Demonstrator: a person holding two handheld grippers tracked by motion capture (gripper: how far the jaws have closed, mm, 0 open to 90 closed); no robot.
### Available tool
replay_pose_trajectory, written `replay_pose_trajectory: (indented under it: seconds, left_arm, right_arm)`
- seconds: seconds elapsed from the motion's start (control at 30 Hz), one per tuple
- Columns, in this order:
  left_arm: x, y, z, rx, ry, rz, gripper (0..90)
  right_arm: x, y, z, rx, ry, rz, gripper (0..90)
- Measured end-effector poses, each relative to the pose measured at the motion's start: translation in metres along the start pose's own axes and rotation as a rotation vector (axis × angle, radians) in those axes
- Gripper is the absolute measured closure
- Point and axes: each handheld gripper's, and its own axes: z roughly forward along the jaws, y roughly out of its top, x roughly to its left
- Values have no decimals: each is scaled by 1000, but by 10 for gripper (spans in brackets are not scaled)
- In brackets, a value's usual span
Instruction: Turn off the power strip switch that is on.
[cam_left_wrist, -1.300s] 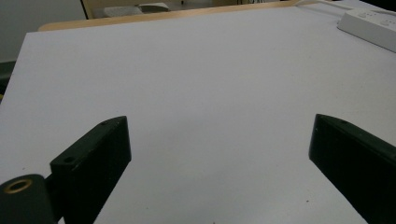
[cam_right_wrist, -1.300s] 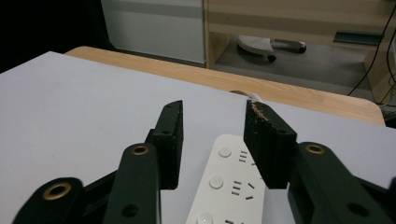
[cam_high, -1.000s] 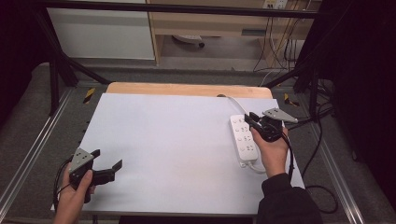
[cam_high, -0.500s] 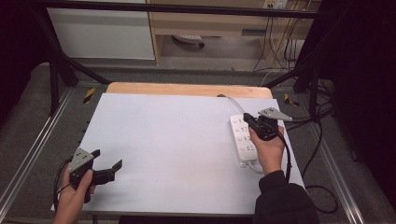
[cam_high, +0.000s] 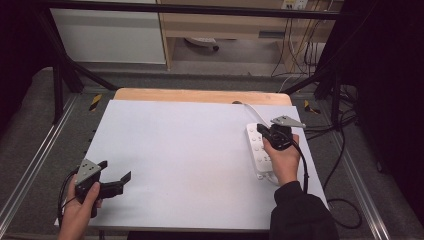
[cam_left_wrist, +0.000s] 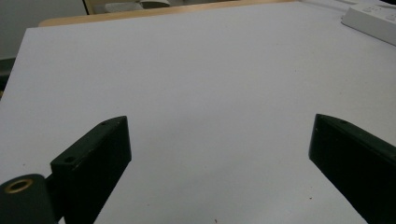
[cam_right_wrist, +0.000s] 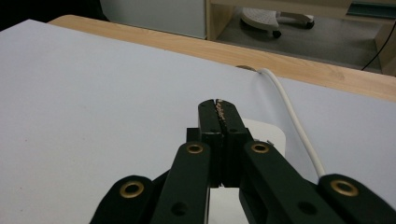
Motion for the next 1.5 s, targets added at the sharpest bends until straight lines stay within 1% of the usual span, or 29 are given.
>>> replay_pose_trajectory:
  seconds: [0.03,0.13,0.27,0.37,0.5,0.53,0.57,0.6,0.7,0.8,0.87,0.97,1.07,1.17,1.27,1.3,1.37,1.43,1.5]
  left_arm:
    - [0,0,0,3,2,2,56]
    - [1,-1,0,6,9,2,57]
    - [1,-1,1,2,17,-7,58]
    - [1,-2,1,5,20,-2,58]
    - [0,-3,3,20,24,-3,58]
    - [0,-4,3,22,26,-3,58]
    - [0,-4,4,25,26,-1,58]
    - [-1,-4,4,27,29,-3,58]
    - [0,-4,5,31,32,-2,58]
    - [-1,-5,5,31,36,-4,58]
    - [-1,-4,4,28,35,-4,58]
    - [0,-4,3,23,33,-6,58]
    - [1,-4,4,24,32,-7,58]
    - [0,-4,3,18,35,-5,59]
    - [0,-4,2,22,33,-6,58]
    - [0,-4,2,19,35,-3,58]
    - [0,-4,3,22,32,-5,58]
    - [-1,-4,4,26,34,-3,59]
    - [-1,-4,4,26,36,0,59]
  right_arm:
    - [-1,-1,1,8,-5,0,900]
    - [-2,-2,2,11,1,2,900]
    - [-4,-3,3,24,17,8,900]
    - [-6,-5,2,26,21,15,900]
    - [-10,-8,1,23,32,46,900]
    - [-12,-10,1,24,35,58,900]
    - [-14,-12,1,18,47,81,900]
    - [-15,-12,0,20,48,90,900]
    - [-17,-14,-1,40,39,92,900]
    - [-20,-20,1,52,35,112,900]
    - [-20,-21,1,55,35,115,900]
    - [-17,-24,5,85,35,108,900]
    - [-16,-24,7,93,40,102,900]
    - [-15,-24,7,97,45,114,900]
    - [-13,-25,8,107,38,91,900]
    - [-13,-25,8,111,36,91,900]
    - [-12,-26,11,111,37,106,900]
    - [-8,-28,14,128,32,84,900]
    - [-8,-28,15,131,36,82,900]
